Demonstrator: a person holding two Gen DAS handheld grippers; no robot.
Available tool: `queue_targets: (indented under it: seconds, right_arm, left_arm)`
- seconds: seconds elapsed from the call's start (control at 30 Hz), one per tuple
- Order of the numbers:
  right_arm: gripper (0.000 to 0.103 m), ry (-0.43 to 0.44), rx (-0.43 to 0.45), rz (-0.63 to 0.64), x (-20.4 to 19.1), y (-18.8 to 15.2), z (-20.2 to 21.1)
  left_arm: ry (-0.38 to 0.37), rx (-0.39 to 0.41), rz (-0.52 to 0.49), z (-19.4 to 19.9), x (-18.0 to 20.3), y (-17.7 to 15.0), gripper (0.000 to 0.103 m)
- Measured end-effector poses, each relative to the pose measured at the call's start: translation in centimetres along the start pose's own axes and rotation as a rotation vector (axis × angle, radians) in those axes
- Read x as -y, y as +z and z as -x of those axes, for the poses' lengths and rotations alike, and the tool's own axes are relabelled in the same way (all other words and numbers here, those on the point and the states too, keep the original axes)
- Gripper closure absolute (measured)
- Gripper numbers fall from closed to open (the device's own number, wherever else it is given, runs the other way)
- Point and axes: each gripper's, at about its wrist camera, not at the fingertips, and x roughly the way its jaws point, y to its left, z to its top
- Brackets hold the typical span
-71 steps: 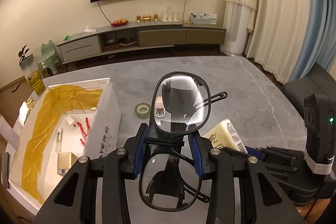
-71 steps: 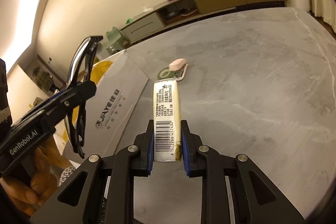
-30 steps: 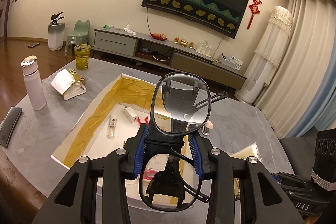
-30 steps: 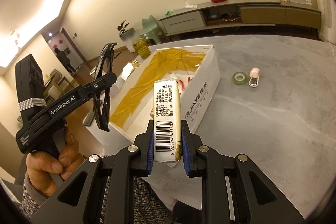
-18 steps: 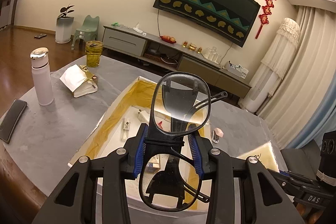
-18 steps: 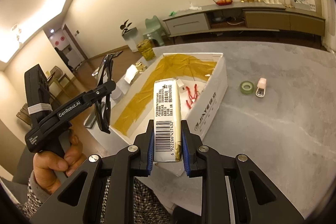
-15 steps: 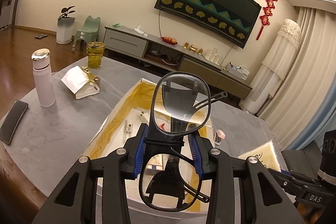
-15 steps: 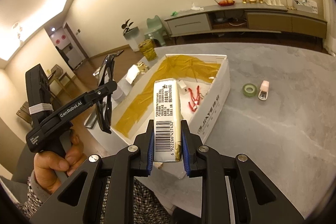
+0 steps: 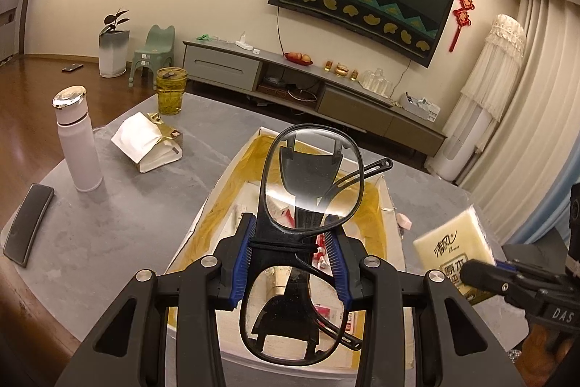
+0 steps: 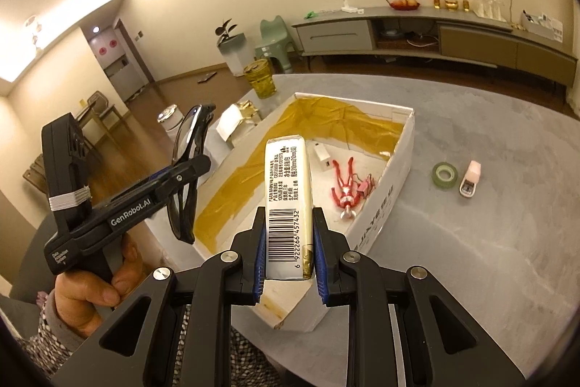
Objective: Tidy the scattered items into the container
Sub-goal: 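Carry the glasses and cream pack over the white box with both tools, then open both tools to drop the glasses and cream pack into the box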
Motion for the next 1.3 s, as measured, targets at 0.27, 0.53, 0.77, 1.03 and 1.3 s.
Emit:
queue_targets:
  seconds: [0.27,0.53,0.77,1.03,1.3]
  right_arm:
    - [0.08,-0.024,-0.004,0.04,-0.5,2.3,-1.4]
    - [0.08,-0.046,-0.037,0.065,0.0,3.6,-3.4]
    - [0.08,-0.071,-0.074,0.103,0.9,4.7,-4.9]
    - [0.08,-0.014,-0.127,0.08,1.6,5.6,-7.2]
    - [0.08,0.027,-0.208,0.097,1.1,5.5,-10.2]
  left_arm:
    - [0.0,-0.021,-0.016,-1.0,-0.5,0.4,0.063]
    - [0.003,-0.048,-0.005,-1.8,-1.8,0.5,0.063]
    - [0.003,-0.073,-0.001,-1.9,-3.1,1.2,0.063]
    - [-0.018,-0.107,-0.026,-3.0,-2.9,2.0,0.063]
    - [-0.016,-0.186,-0.077,-5.2,-1.5,0.7,0.063]
